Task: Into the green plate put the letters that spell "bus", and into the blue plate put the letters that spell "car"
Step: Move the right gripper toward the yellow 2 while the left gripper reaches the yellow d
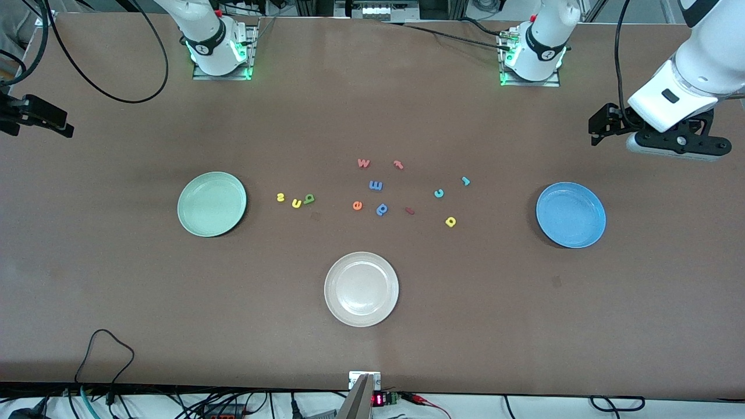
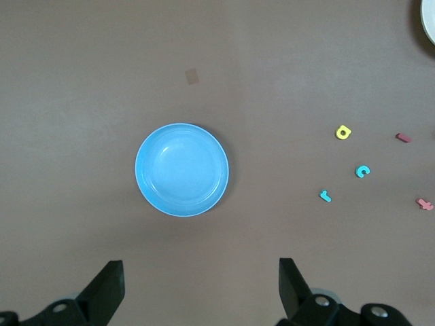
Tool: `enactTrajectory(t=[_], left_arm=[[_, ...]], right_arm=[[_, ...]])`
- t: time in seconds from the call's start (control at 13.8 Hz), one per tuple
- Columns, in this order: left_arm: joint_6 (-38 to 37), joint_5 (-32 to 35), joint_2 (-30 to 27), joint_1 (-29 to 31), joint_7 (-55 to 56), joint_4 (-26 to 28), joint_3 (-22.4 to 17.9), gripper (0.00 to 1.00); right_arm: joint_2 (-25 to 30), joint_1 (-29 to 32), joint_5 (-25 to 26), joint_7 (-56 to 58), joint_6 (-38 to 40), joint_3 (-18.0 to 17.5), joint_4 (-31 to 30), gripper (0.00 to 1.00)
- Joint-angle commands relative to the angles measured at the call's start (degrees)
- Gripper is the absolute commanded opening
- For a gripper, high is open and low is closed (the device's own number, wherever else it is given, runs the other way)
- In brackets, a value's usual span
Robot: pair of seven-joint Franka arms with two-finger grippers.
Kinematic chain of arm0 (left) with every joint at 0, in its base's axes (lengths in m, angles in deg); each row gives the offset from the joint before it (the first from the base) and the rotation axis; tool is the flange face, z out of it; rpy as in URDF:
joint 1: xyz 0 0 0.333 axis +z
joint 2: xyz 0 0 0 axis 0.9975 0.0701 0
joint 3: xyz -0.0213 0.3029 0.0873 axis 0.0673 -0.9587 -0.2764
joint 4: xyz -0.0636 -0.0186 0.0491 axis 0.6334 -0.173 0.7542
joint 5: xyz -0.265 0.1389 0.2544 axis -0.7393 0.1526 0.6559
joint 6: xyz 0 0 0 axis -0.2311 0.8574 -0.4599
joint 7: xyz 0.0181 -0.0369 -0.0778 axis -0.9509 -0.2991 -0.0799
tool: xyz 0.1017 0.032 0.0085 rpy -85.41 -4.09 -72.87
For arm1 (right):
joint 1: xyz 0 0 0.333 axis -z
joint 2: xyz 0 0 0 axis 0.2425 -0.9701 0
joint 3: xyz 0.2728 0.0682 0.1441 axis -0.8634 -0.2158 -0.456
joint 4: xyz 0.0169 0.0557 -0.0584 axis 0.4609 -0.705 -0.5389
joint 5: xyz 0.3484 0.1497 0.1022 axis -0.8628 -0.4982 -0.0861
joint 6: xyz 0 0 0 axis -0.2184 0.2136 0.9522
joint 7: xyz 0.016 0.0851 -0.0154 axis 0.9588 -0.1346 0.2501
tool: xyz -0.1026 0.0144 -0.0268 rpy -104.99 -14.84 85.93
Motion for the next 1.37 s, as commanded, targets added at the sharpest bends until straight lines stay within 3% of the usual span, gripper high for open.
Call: enactTrajectory(t=[0.0,0.22,0.43,0.65,0.8,1.01,1.3], left_arm=[[-1.2,-0.7,-0.2,0.0,0.3,-1.0,0.2,1.0],[-1.2,-0.7,-0.2,0.0,0.3,-1.0,0.2,1.0],[-1.3,-0.7,-0.3,0.0,0.4,-1.0,0.4,1.0],[-2.5,-1.0,-0.1,-0.1,0.6,-1.0,1.4,1.0],[-2.5,-1.0,0.8,-0.4,0.6,-1.0,2.1,1.0],[-4.2,-1.1,4.5,-1.4,0.3,-0.9,5.2,1.0],[1.1,-1.0,15.2,-1.8,3.3,-1.0,9.8,1.0]], right_arm=[[0.4,0.6,-0.6,0.0,1.0,-0.4,0.3,1.0],[-0.7,-0.5,-0.7,0.3,1.2,-0.5,-0.1,1.0],[-4.0,-4.7,-0.8,-0.3,3.7,-0.5,-0.2,1.0],[-8.8,-8.1,-1.0,-1.6,1.4,-0.6,-1.1,1.0],[-8.9,-10.8,-3.7,-4.1,-6.5,-0.5,-7.9,1.0],[-9.6,-18.1,-3.8,-15.5,-18.9,-0.5,-17.1,1.0],[-10.4,-26.2,-3.8,-20.4,-37.1,-0.5,-30.4,1.0]])
